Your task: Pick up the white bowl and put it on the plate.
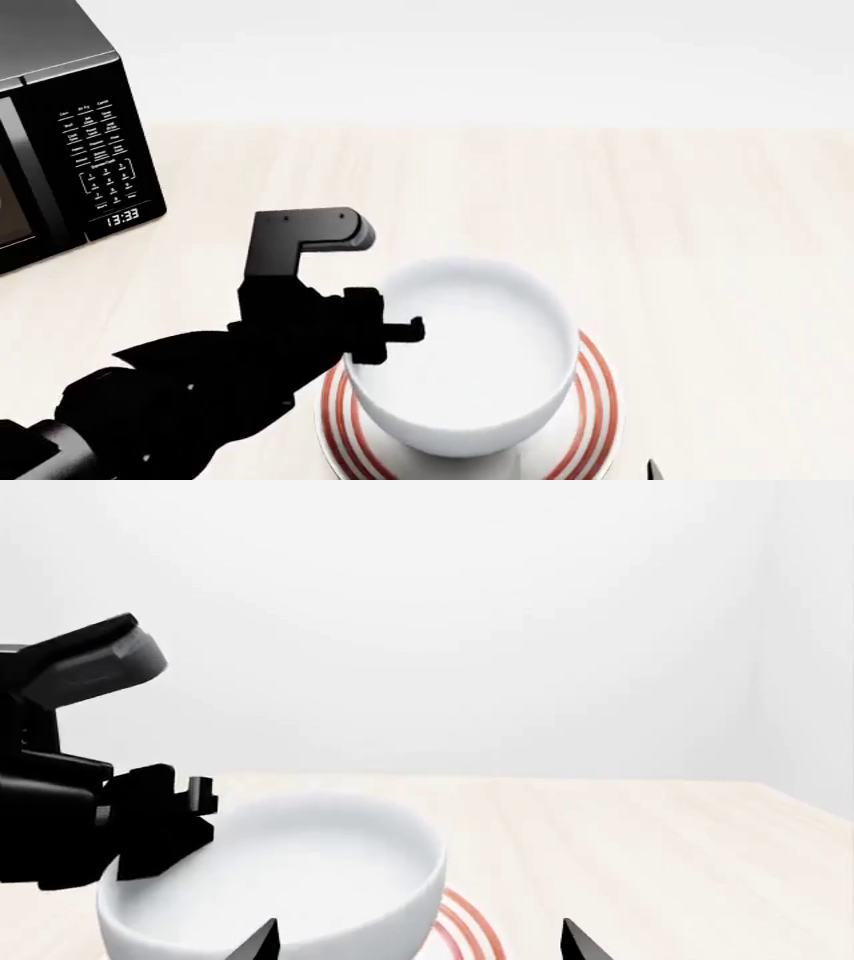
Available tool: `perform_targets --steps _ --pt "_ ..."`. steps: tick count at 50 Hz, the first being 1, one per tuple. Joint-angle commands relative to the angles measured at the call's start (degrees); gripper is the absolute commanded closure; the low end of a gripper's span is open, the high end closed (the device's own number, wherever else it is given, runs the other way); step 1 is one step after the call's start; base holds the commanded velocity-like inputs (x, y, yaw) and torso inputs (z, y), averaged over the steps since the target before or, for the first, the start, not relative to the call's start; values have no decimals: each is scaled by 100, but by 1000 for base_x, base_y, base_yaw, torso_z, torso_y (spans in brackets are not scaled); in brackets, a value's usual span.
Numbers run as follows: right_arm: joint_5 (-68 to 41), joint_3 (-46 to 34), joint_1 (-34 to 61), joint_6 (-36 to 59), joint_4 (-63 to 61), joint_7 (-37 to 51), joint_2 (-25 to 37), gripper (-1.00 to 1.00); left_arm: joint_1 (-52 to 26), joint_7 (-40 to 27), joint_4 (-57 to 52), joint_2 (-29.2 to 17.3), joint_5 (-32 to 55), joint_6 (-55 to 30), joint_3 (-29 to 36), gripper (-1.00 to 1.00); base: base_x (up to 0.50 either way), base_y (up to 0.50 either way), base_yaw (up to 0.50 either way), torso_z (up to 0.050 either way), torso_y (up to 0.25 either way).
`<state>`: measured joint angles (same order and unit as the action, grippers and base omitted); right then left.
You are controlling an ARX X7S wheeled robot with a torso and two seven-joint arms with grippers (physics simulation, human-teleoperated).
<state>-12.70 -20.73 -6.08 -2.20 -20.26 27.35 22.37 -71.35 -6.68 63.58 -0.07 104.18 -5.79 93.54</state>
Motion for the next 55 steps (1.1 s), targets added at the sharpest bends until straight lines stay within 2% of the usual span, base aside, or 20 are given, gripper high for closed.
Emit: perform_targets --steps 1,9,10,22,25,32,34,35,39,46,47,55 --pt "-7 -5 -6 -12 -7 15 17 -100 -44 -43 -26 7 -265 -88 -180 100 0 0 0 0 0" --pt "-9 -13 -13 -25 -12 22 27 -100 -61 -53 -9 7 -357 -157 -222 100 0 0 0 0 0" --pt "-13 -11 -12 -23 -18 25 29 -100 -71 -56 -3 7 -348 -167 -228 -100 0 0 0 0 10" --pt "-38 -22 8 -34 8 22 35 -100 -89 29 92 7 -175 -123 -259 -100 0 0 0 0 0" --pt "-47 -26 8 -42 22 19 34 -100 -91 41 121 7 -71 60 -255 -100 0 0 0 0 0" --pt "-45 -22 5 -20 -32 46 50 -100 -295 -226 235 -4 -496 757 -99 -100 0 0 0 0 0" --pt "-47 -19 7 -13 -45 52 54 -100 -317 -500 -167 -219 -616 933 -50 -100 0 0 0 0 0" --pt "-48 -3 0 -3 -82 68 66 -100 -339 -839 -753 -528 -738 1120 -22 -100 0 0 0 0 0" --pt "-55 26 -17 31 -186 108 94 -100 -392 -1720 -2128 -1238 -1248 1643 158 -100 0 0 0 0 0" --pt "-15 39 -38 45 -295 165 117 -100 -395 -2672 -3649 -2063 -1875 2238 280 -100 0 0 0 0 0" --pt "-11 48 -50 47 -327 176 129 -100 -416 -2989 -3926 -2235 -2141 2380 351 -100 0 0 0 0 0" --pt "14 84 -90 84 -509 246 179 -100 -302 -3877 -5480 -3166 -2677 2691 502 -100 0 0 0 0 0"
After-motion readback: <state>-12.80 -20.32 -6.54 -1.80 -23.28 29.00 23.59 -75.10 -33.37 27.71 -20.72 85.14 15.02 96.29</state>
